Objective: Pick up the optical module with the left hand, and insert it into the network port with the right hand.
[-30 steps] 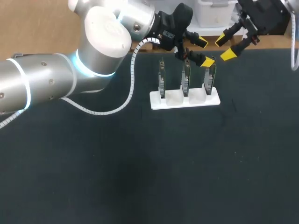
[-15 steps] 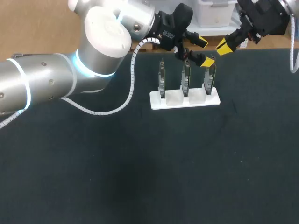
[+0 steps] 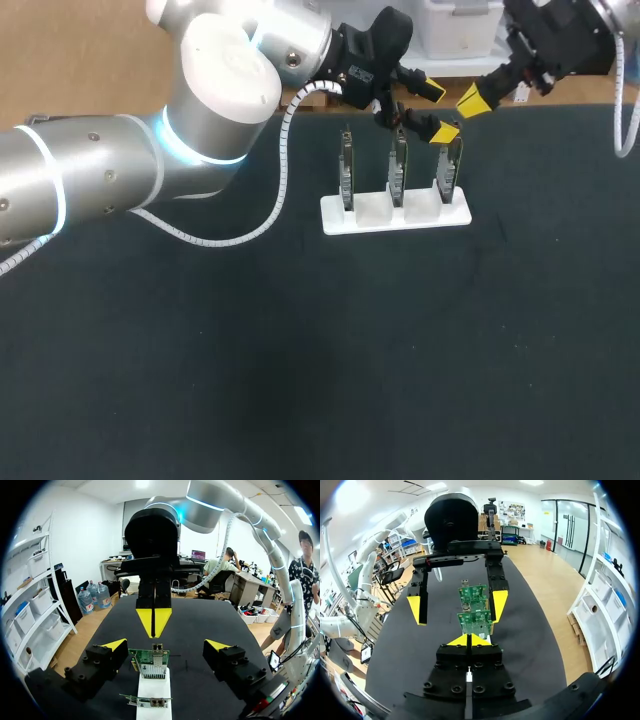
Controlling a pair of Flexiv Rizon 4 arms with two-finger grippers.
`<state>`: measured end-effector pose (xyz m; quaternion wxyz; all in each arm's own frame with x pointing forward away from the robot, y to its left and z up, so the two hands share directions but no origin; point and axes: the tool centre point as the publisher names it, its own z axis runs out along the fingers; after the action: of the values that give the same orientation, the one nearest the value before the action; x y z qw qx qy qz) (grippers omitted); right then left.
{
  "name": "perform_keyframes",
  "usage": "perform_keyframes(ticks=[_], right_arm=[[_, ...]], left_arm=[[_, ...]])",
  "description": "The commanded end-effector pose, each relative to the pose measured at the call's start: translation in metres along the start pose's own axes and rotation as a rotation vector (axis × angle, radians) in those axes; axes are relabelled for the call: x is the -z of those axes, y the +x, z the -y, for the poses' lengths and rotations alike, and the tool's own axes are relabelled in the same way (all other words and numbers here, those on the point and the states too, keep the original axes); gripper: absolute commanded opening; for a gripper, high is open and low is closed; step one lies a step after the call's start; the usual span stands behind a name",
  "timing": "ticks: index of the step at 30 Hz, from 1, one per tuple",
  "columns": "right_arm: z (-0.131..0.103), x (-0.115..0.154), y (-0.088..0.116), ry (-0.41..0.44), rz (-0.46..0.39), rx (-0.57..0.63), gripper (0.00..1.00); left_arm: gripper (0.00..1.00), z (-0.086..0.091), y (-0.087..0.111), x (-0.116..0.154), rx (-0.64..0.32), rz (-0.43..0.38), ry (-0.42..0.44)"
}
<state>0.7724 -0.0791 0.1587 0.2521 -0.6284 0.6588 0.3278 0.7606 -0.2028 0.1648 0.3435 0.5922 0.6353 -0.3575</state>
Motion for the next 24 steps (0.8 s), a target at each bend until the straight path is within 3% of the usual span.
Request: perform_keyframes(ticks=[1,24], right_arm=[[0.0024,-0.0030,-0.0013,-0.006,-0.001,0.003,0.00],[0.0010,-0.0109,0.0013,-0.023,-0.024,-0.006,0.00]], left_arm=[[1.00,-0.0013,-0.0015,-0.0008,0.002,-0.007,0.001],[1.00,-0.0013,-0.0015,-0.0008,0.002,-0.007,0.001]])
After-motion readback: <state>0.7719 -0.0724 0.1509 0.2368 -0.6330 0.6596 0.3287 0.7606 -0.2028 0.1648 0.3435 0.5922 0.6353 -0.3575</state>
